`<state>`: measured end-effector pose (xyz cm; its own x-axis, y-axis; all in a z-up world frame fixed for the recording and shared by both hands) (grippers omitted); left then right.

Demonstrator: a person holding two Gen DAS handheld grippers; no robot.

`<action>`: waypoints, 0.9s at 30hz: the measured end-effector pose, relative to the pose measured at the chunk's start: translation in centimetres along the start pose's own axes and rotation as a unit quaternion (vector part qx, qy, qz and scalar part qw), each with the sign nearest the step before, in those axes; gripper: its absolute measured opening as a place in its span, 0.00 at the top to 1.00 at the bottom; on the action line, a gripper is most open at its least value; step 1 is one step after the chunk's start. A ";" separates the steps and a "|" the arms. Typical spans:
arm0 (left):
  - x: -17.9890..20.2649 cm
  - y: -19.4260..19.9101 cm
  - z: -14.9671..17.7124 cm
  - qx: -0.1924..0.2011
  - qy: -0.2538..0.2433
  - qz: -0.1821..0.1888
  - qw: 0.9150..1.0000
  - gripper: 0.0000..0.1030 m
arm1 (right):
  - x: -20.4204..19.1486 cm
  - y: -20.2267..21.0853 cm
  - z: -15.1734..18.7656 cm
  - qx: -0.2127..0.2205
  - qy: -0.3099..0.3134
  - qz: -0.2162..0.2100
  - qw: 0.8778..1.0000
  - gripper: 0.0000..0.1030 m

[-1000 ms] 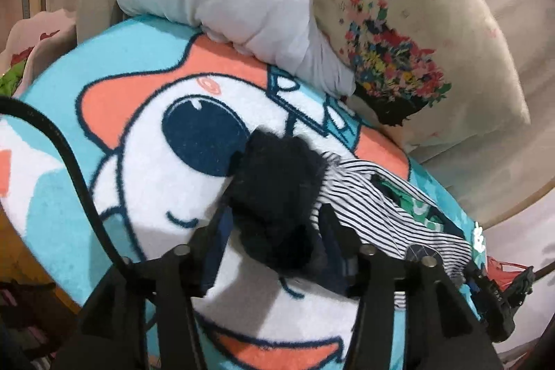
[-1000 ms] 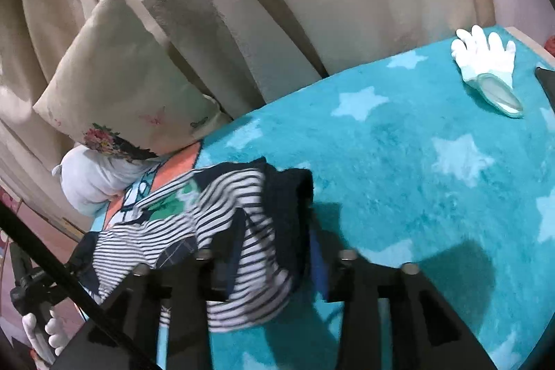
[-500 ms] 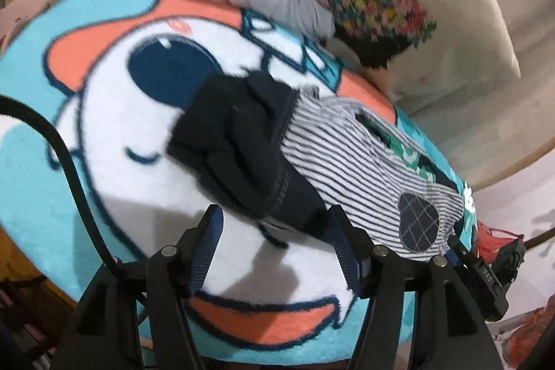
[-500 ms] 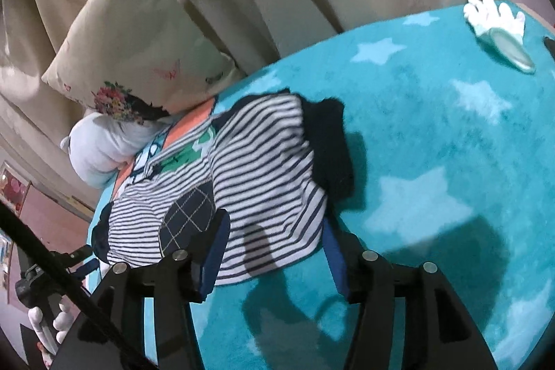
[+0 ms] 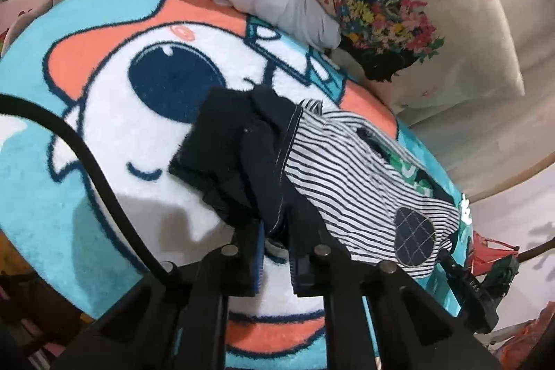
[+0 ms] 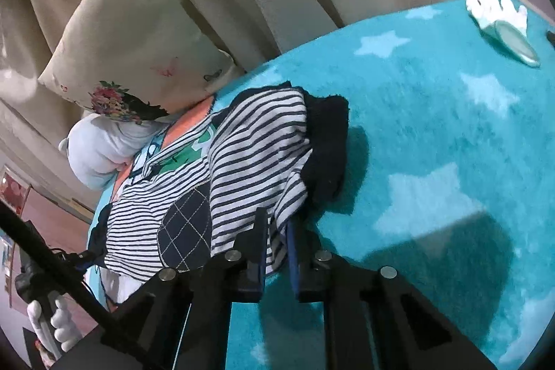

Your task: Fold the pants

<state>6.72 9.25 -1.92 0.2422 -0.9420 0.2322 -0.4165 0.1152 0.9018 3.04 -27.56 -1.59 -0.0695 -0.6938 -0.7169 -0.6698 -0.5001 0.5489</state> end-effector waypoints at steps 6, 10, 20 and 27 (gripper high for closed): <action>0.7 1.2 -0.4 0.019 0.001 0.011 1.000 0.89 | -1.8 1.6 -0.6 0.018 0.032 -0.007 0.999 0.91; 0.8 1.3 -0.6 0.020 0.001 0.011 1.000 0.89 | -2.5 1.4 0.3 -0.009 0.010 -0.053 0.999 0.71; 0.5 0.7 -0.5 0.015 0.005 0.011 1.000 0.89 | -1.9 0.1 2.3 -0.035 -0.018 -0.046 0.998 0.39; 0.9 -0.3 -0.5 0.006 0.002 0.007 1.000 0.85 | -1.3 0.8 1.9 -0.014 -0.019 -0.009 1.000 0.39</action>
<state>7.51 8.56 -1.80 0.2392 -0.9391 0.2468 -0.4298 0.1255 0.8942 1.16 -26.09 -1.07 -0.0858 -0.6638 -0.7430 -0.6508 -0.5273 0.5462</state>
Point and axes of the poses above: each gripper's, at about its wrist camera, not at the fingertips, and y roughly against the way its jaws point, x to its right, z to its underside, the point moved 7 cm from there along -y, roughly the way its jaws point, and after that the axes turned 15 degrees about -z, right-handed, at the moved point
